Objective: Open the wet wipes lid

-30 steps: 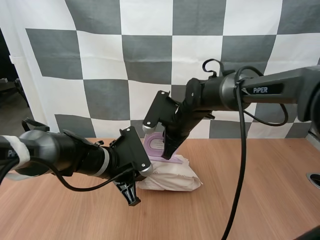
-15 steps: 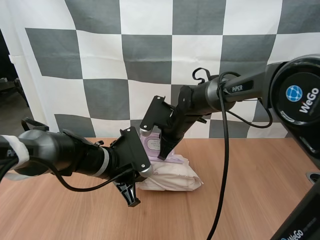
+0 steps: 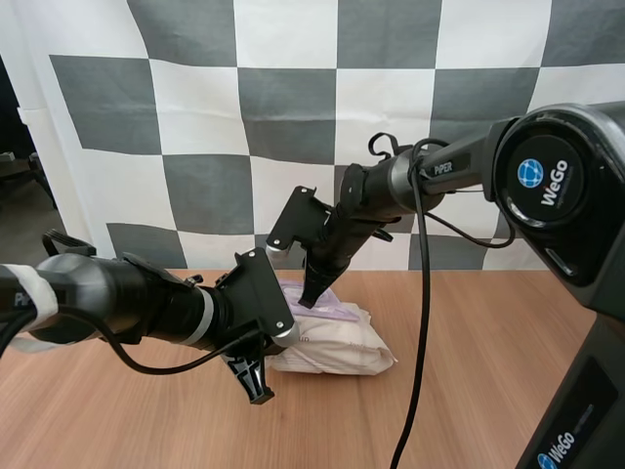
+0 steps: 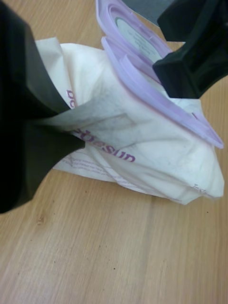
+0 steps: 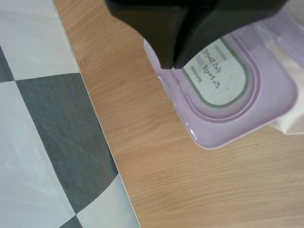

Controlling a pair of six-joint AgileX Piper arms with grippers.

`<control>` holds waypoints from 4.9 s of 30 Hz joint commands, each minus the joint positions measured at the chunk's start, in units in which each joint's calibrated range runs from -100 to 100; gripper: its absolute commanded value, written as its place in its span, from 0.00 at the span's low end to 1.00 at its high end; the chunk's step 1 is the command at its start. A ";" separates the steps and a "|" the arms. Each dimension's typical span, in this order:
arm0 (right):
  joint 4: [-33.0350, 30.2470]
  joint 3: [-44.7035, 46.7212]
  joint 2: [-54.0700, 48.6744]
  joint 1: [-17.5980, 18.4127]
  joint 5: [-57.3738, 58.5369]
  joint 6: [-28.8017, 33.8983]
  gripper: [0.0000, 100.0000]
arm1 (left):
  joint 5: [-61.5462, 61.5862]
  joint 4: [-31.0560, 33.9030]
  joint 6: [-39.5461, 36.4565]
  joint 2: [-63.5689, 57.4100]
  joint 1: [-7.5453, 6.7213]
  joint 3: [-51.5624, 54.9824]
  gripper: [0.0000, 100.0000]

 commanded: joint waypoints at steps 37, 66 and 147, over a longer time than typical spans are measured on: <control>5.09 18.91 -64.18 -8.27 13.51 16.05 0.00 | 2.90 -0.89 0.93 -0.16 -0.03 -0.08 0.91; 9.80 18.91 -77.11 -10.69 -0.85 20.49 0.00 | 8.67 2.11 -22.73 -34.05 -0.03 -19.00 1.00; 7.09 66.20 -104.15 -9.48 -25.20 33.51 0.00 | -38.52 40.06 -85.20 -72.72 -2.75 25.35 0.00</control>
